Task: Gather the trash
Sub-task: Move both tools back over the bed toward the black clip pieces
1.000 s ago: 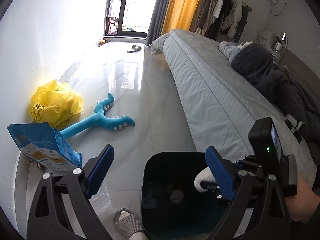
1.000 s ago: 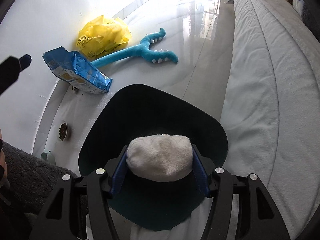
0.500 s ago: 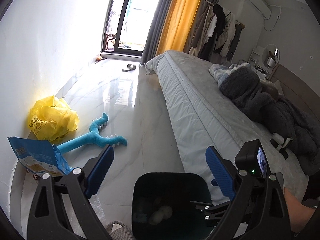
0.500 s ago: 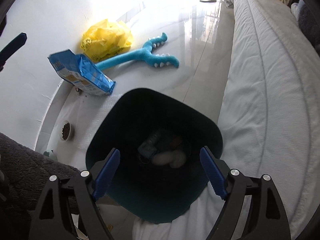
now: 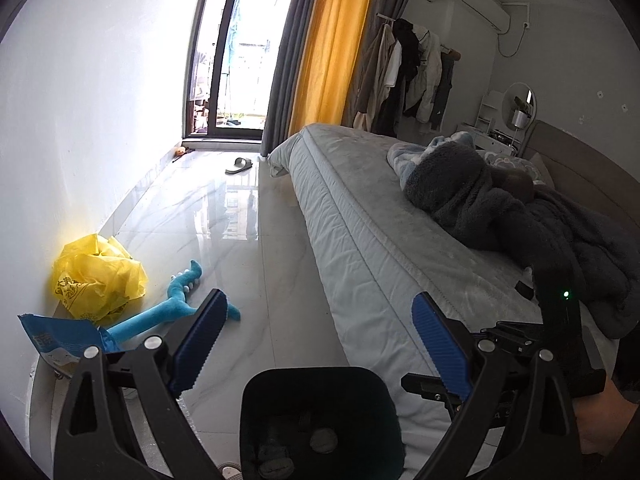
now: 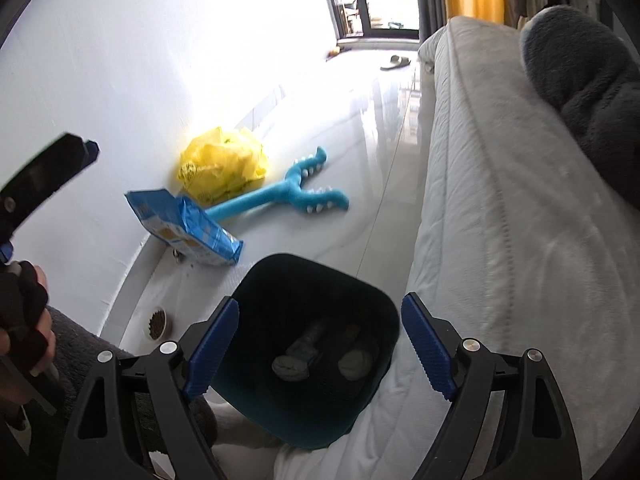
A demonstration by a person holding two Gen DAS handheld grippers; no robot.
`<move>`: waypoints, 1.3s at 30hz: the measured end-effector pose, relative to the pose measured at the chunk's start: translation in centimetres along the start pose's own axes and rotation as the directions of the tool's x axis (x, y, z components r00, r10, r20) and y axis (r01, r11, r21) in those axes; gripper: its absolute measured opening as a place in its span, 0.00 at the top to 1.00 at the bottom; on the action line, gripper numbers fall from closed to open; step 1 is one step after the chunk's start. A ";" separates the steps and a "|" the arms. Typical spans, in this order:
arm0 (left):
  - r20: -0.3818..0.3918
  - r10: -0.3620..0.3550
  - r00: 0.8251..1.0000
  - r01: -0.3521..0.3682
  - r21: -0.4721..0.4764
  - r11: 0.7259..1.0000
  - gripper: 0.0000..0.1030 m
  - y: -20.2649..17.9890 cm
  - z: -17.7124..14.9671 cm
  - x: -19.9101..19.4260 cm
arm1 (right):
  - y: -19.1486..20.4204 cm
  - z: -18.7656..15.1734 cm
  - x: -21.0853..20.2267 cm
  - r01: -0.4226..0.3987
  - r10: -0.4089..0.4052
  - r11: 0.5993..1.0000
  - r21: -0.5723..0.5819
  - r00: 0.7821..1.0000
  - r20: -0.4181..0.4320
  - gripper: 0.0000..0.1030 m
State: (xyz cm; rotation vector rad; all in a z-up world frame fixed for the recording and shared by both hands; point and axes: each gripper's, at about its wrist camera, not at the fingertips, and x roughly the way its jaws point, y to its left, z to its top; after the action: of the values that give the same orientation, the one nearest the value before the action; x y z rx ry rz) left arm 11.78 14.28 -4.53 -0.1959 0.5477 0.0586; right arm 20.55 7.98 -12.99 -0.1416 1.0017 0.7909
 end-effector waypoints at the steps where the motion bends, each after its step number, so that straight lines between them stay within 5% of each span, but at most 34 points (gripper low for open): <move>1: 0.001 -0.006 1.000 0.006 0.006 1.000 0.08 -0.5 0.0 0.1 | -0.4 0.0 -0.7 0.006 -0.006 1.000 -0.002 1.000 0.016 0.18; 16: -0.023 -0.086 0.996 0.087 0.073 0.994 0.07 -7.2 1.2 2.0 | -7.5 -1.9 -9.0 0.163 -0.167 0.986 0.038 0.969 0.181 0.18; 39: -0.092 -0.234 0.968 0.247 0.174 0.953 0.07 -16.0 0.8 7.9 | -17.9 -5.5 -13.6 0.270 -0.297 0.952 0.144 0.929 0.222 0.18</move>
State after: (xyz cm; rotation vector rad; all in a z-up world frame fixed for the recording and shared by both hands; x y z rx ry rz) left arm 20.61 -1.21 -5.27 -0.0830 0.5922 -0.2370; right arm 24.41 -14.63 -9.47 -0.0892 0.7697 0.4716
